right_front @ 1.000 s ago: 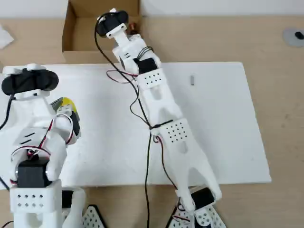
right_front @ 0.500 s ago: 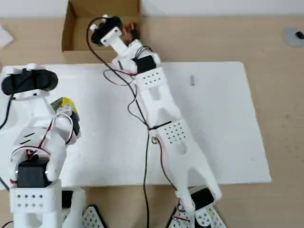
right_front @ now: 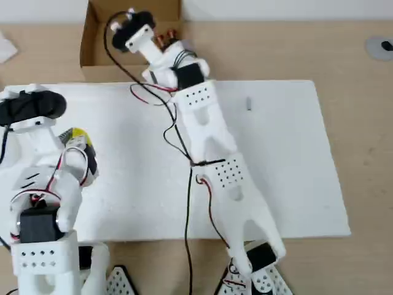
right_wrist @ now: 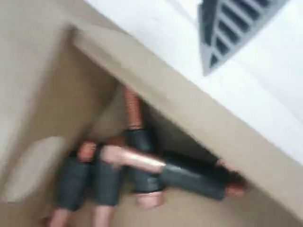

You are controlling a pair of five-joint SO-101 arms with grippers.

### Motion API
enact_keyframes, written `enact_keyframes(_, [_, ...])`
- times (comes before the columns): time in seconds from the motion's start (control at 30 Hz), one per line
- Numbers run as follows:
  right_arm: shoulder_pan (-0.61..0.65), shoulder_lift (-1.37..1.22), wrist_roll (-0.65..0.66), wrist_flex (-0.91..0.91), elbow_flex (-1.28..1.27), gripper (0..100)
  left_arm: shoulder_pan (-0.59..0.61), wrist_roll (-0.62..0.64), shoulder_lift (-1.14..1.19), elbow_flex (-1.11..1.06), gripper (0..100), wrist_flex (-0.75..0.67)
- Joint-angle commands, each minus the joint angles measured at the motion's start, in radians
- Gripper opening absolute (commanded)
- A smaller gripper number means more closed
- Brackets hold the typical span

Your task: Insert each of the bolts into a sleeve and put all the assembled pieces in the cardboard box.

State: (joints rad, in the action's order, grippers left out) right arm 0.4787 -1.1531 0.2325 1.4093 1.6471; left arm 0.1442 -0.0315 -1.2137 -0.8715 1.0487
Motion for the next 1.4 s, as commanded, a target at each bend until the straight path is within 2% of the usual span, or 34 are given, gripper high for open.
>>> enact_keyframes(0.0, [-0.030, 0.232, 0.003, 0.147, 0.021, 39.0, 0.012, -0.041, 0.001, 0.086, 0, 0.055])
enact_keyframes(0.1, [-0.010, 0.375, -0.023, 0.384, 0.019, 39.0, 0.011, -0.044, 0.012, 0.104, 0, 0.147])
enact_keyframes(0.2, [-0.041, 0.493, -0.173, 0.381, -0.019, 36.3, 0.017, -0.078, 0.064, 0.089, 0, 0.213])
enact_keyframes(0.33, [-0.081, 0.602, -0.207, 0.382, -0.170, 20.7, 0.020, -0.103, 0.160, 0.064, 0, 0.267])
enact_keyframes(0.43, [-0.101, 0.691, -0.212, 0.382, -0.414, 1.8, 0.060, -0.101, 0.196, 0.041, 0, 0.203])
enact_keyframes(0.6, [-0.102, 0.969, -0.358, 0.381, -0.912, 0.8, 0.107, -0.051, 0.191, -0.078, 0, 0.029])
enact_keyframes(0.73, [-0.084, 1.205, -0.359, 0.373, -1.311, 1.0, 0.098, -0.031, 0.136, -0.143, 0, 0.032])
enact_keyframes(0.93, [-0.128, 1.549, -0.344, 0.155, -1.825, 1.0, 0.097, -0.038, -0.219, -0.270, 0, 0.078])
enact_keyframes(1.13, [-0.211, 1.925, -0.189, -0.255, -2.413, 1.0, 0.104, -0.038, -0.616, -0.571, 0, 0.055])
enact_keyframes(1.27, [-0.249, 2.121, -0.129, -0.517, -2.752, 0.9, 0.106, -0.034, -0.582, -0.695, 0, -0.020])
enact_keyframes(1.37, [-0.288, 2.226, -0.124, -0.605, -2.904, 0.9, 0.103, -0.034, -0.587, -0.743, 0, -0.031])
